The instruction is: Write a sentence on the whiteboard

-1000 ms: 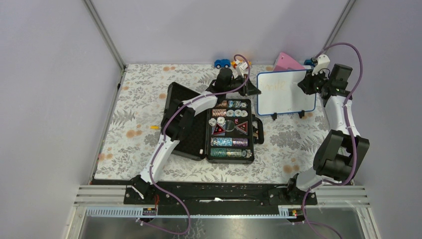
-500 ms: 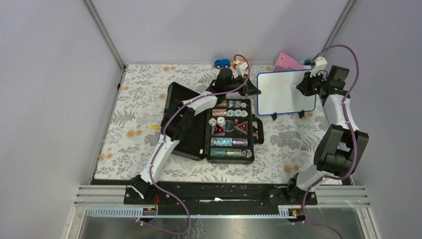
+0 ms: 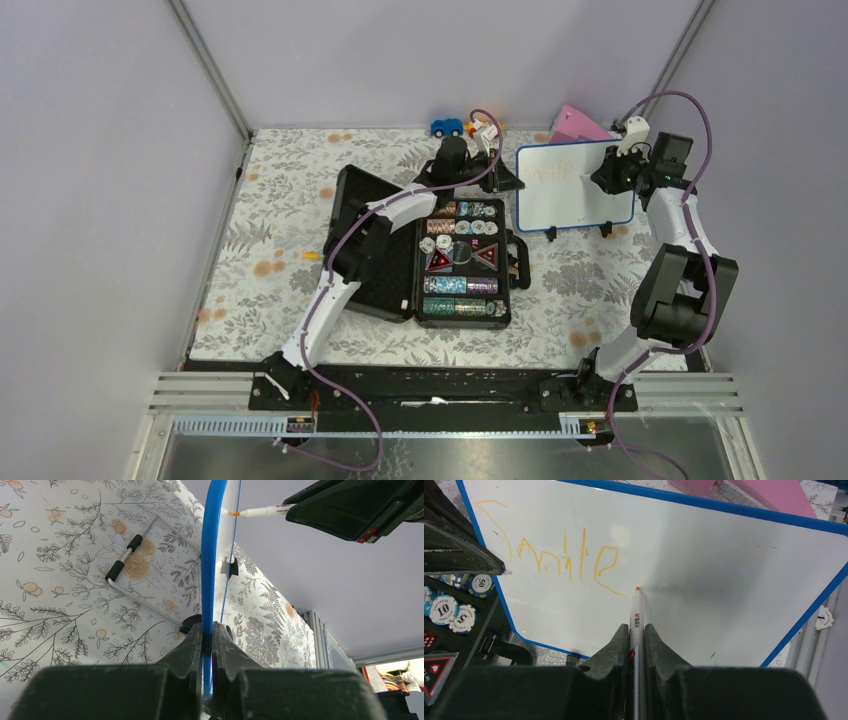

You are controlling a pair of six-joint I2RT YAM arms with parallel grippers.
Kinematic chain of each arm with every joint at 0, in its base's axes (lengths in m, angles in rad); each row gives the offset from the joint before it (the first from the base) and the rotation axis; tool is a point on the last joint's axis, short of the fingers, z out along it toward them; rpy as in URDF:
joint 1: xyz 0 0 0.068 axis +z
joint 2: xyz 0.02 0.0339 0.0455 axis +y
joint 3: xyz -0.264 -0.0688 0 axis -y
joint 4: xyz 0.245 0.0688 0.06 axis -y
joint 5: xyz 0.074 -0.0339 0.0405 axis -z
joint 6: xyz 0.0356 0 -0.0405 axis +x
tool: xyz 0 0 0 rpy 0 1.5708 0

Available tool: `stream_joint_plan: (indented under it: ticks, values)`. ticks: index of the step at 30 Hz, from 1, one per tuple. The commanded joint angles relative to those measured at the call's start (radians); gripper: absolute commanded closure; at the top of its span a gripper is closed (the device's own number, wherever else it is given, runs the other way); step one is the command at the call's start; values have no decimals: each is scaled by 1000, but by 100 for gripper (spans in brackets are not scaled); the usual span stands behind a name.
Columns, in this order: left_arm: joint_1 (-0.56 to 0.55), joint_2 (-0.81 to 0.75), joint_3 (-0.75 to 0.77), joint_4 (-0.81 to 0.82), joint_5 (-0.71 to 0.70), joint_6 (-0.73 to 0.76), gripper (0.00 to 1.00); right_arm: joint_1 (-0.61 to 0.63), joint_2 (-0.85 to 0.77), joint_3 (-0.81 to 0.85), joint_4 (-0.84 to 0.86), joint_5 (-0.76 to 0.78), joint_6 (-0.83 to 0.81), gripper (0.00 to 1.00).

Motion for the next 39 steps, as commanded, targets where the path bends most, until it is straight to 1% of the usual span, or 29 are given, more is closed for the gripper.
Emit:
stream_joint_plan:
  ticks: [1, 8, 15, 21, 25, 30, 35, 39]
  values:
    - [-7, -26, -13, 5, 17, 8, 100, 12, 8, 23, 44, 23, -18, 100]
    - [-7, -25, -10, 6, 17, 7, 100, 14, -1, 5, 34, 24, -27, 100]
    - [-7, -23, -12, 3, 17, 9, 100, 15, -91, -21, -35, -57, -24, 100]
    - [-8, -25, -9, 5, 16, 5, 100, 16, -154, -18, -86, -83, -23, 100]
    - [-7, -31, -15, 0, 17, 8, 100, 3, -147, 0, -60, -43, -8, 100]
    - [-7, -34, -8, -16, 11, 24, 100, -35, -91, 48, -46, -23, -4, 100]
    - [-4, -22, 57, -93, -3, 72, 100, -52, -85, 59, -32, -27, 6, 100]
    - [5, -8, 137, -207, -8, 182, 100, -65, -90, 62, -34, -49, 12, 100]
